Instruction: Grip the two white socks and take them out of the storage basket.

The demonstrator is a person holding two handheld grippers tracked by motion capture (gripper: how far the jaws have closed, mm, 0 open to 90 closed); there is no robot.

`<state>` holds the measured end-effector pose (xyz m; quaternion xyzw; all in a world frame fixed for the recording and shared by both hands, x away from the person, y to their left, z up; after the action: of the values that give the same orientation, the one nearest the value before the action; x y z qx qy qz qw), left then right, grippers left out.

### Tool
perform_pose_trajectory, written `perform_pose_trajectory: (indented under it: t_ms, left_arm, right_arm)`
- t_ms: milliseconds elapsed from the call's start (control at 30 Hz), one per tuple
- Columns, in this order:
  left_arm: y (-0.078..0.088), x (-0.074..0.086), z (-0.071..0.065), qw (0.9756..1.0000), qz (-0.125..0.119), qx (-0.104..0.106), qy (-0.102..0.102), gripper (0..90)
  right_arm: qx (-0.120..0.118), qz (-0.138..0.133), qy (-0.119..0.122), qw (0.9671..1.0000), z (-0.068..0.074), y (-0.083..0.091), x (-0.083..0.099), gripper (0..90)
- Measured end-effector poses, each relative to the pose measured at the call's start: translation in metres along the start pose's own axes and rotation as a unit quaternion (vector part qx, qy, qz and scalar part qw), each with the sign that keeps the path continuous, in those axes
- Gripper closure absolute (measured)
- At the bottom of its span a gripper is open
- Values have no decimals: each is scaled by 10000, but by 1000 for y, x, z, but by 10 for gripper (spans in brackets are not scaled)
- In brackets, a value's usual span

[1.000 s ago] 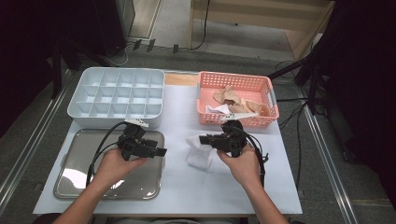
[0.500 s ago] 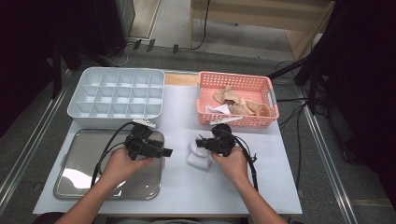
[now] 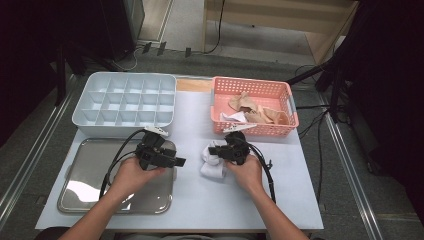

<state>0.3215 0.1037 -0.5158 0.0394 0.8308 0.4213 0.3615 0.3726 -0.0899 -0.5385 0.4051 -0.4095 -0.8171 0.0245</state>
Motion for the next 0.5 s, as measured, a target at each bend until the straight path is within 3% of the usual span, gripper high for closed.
perform_pose_trajectory:
  t_ms: [67,100,133,167,200,233,500]
  left_arm:
    - [-1,1,-1,10000,7,11,-39,416]
    - [-1,1,-2,10000,17,6,-45,416]
    - [0,1,-1,10000,14,19,-52,416]
    - [0,1,-1,10000,-2,11,-31,416]
    - [0,1,-1,10000,-2,11,-31,416]
    - [1,1,0,10000,13,7,-28,416]
    - [0,1,2,10000,44,-1,-51,416]
  right_arm:
    - [-16,-26,86,10000,3,0,0,809]
    - [14,-58,210,9998,4,0,1,783]
    - [46,-213,494,9985,6,0,3,770]
    - [86,-219,516,9984,7,0,3,770]
    - [86,-219,516,9984,7,0,3,770]
    - [29,-170,339,9993,8,0,3,767]
    - [1,-144,211,9997,6,12,1,645]
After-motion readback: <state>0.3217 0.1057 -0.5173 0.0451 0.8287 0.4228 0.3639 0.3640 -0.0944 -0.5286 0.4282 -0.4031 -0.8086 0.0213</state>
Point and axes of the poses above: each handheld gripper's, and its own axes: y roughly backward along the jaws, x roughly out of its underside, z roughly to its left, the point moved 6 cm from there along -y, roughly forward along the jaws, and after that the axes turned 2 degrees about z, right-handed, at the moved point
